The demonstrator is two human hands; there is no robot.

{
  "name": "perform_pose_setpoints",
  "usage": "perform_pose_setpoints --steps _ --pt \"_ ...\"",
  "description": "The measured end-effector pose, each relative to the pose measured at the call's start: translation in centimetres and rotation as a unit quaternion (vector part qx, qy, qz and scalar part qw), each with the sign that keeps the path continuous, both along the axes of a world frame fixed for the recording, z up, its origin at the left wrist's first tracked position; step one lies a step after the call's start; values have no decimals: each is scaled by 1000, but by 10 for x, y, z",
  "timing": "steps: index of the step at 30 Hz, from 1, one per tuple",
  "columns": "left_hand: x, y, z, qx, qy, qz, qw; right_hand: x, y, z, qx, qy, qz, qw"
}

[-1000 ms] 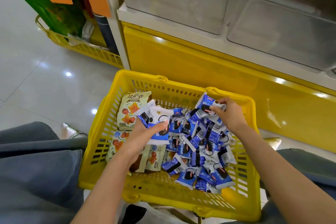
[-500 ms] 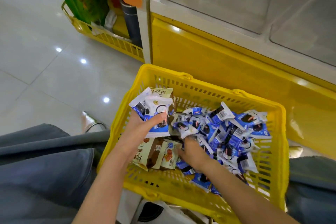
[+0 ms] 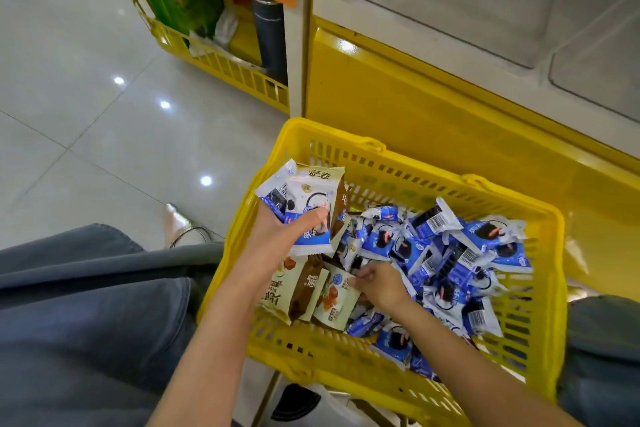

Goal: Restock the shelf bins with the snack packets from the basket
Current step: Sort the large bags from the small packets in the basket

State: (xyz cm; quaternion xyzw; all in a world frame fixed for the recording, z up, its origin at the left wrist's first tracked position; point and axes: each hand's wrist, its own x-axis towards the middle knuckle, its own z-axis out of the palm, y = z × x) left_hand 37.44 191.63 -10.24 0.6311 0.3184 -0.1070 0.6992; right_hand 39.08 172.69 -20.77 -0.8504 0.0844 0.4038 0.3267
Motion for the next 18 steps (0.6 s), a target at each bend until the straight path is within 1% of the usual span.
perform_pose_setpoints --steps 3,6,8,11,13,16,18 --pt "-1 -1 4 4 -15 12 1000 6 -10 19 10 -21 26 999" --pt "-3 -3 7 -3 -11 43 999 10 -17 42 30 -44 36 998" --pt "-5 -3 8 -16 -13 61 998 12 -21 62 30 -68 53 996" --pt "-9 1 11 -13 -25 80 996 17 -27 100 43 -104 92 989" --pt "-13 4 16 -15 -45 81 996 20 -30 122 75 -98 103 987" --pt "-19 10 23 -20 -72 80 994 17 -32 144 154 -73 79 982" --pt "-24 15 28 -16 -86 83 993 12 -30 148 175 -54 69 981"
